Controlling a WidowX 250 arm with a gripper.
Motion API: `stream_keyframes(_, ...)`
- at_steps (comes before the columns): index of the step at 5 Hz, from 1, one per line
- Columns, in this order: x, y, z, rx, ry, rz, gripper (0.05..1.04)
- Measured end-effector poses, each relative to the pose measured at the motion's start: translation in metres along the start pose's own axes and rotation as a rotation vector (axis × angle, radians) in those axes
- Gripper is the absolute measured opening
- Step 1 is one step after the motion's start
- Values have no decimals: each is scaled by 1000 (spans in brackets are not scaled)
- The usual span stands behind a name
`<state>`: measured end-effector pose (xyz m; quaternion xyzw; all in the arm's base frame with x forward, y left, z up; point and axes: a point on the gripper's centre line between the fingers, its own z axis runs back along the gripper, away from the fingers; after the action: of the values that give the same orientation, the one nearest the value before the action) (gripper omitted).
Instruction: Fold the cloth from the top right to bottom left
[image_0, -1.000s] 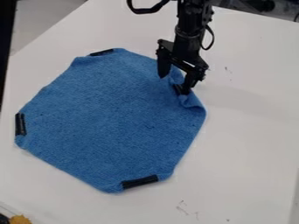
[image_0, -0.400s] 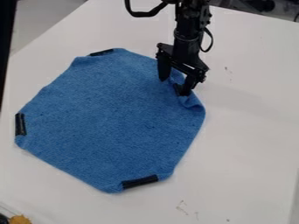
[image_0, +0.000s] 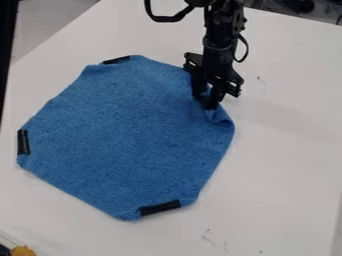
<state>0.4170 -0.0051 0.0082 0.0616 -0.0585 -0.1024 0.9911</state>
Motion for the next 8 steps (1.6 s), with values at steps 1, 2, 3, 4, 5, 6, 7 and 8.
stream_keyframes(1, 0, 0, -1, -1, -5, -1, 268)
stream_keyframes(2, 0, 1, -1, 6, -7, -2, 145)
stream_keyframes(3, -2, 5, 3, 49, 29, -5, 72)
stream_keyframes(4, -1, 11, 30, 83, 14, 6, 60)
stream_keyframes(5, -9, 16, 55, 78, -29, 55, 58)
stream_keyframes(6, -37, 40, 54, 33, -63, 169, 58)
stream_keyframes(7, -64, 61, 44, 12, -77, 253, 58)
stream_keyframes(8, -95, 80, 30, -3, -76, 326, 58)
